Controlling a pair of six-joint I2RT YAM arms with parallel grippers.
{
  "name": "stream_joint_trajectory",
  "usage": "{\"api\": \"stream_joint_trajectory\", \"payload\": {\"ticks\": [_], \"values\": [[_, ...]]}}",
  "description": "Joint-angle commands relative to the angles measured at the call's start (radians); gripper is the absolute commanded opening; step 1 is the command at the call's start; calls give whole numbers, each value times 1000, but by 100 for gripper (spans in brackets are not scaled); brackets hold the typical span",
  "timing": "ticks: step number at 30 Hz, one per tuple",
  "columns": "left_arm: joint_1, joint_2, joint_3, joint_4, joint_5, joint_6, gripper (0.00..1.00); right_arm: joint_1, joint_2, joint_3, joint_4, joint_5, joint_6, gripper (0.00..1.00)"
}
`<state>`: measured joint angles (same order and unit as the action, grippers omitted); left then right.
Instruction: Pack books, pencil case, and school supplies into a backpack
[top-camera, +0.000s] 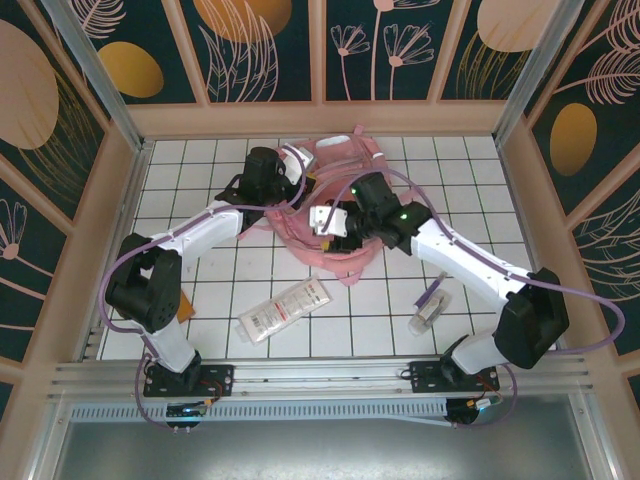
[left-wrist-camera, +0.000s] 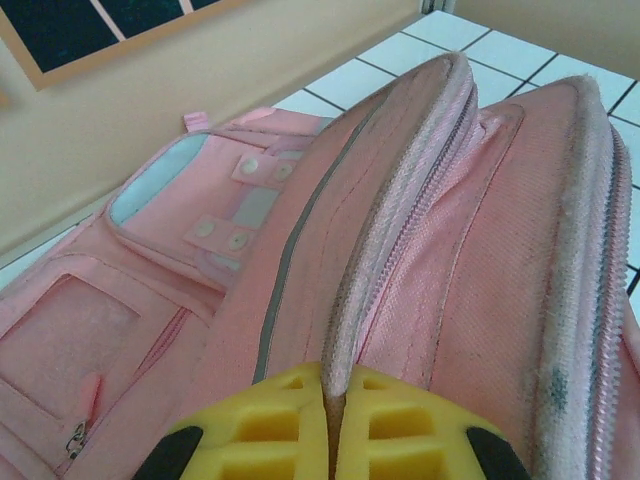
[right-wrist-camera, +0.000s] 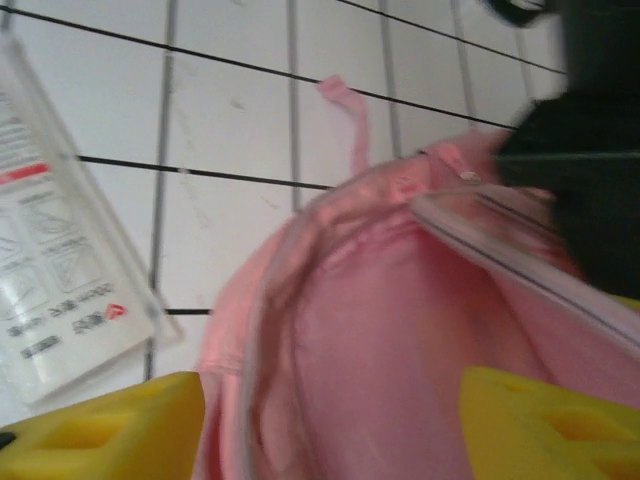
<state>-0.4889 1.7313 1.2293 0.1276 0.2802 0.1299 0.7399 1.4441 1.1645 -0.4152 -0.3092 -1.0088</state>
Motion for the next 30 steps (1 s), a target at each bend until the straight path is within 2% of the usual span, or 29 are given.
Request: {"api": "stream_joint_trajectory", "payload": {"ticks": [1, 4, 5, 6, 7, 8, 9, 10, 14, 17, 21, 24, 26, 28, 30], "values": [[21, -46, -4, 1, -22, 14, 0, 106, 42, -76, 18, -92, -55, 76], [22, -44, -4, -28, -25, 40, 0, 161, 129, -92, 4, -122, -70, 82], [22, -47, -4, -37, -19, 44, 4, 164, 162, -84, -23, -130, -69, 85], [23, -50, -4, -48, -12, 48, 20, 164, 204, -72, -58, -124, -69, 87], [23, -56, -5, -68, -6, 46, 25, 162, 240, -62, -91, -106, -78, 89], [22, -64, -7, -93, -2, 44, 27, 162, 269, -55, -117, -90, -89, 90], [22, -76, -8, -129, 0, 33, 34, 161, 295, -52, -131, -74, -95, 91], [23, -92, -10, -173, 1, 8, 42, 158, 309, -52, -129, -66, -89, 91], [22, -189, -50, -384, -24, -150, 57, 151, 339, -59, -114, -63, -46, 91], [23, -296, -151, -506, -18, -311, 57, 151, 328, -126, -53, -58, -39, 91], [21, -430, -338, -600, 82, -612, 61, 151, 330, -169, 38, -15, 3, 90], [21, -497, -514, -568, 187, -891, 57, 152, 360, -143, 48, -55, 37, 86], [15, -541, -623, -498, 266, -1018, 52, 159, 372, -125, 71, -116, 73, 82], [6, -601, -677, -480, 287, -1058, 49, 171, 368, -118, 127, -183, 126, 79], [1, -676, -675, -539, 258, -1043, 46, 180, 356, -134, 230, -228, 214, 76]]}}
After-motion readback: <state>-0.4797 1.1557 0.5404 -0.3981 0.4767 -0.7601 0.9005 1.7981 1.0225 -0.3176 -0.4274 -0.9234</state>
